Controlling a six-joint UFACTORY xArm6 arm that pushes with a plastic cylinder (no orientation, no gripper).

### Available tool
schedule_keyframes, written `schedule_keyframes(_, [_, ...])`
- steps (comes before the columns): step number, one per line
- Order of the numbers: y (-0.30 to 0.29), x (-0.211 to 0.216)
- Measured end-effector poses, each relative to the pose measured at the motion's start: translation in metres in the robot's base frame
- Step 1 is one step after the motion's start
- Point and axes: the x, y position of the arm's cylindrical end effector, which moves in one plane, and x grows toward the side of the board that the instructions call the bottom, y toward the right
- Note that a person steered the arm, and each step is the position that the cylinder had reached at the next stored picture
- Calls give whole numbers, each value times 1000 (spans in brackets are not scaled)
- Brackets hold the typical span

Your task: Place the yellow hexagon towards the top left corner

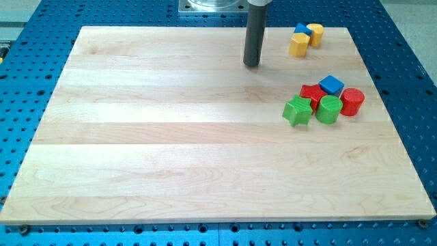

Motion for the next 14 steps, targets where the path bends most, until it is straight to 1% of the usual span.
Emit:
schedule_keyframes(1, [3,10])
schedule_keyframes(2, [63,12])
schedule_keyframes(3, [150,-2])
schedule_keyframes(4, [185,-62])
schedule_keyframes(5, [178,-80])
schedule_keyframes(6, [148,-77])
schedule_keyframes(7, [86,-57])
schedule_keyframes(10, [106,-107])
schedule_keyframes(13, [97,-111])
schedule_keyframes(14, [110,-112])
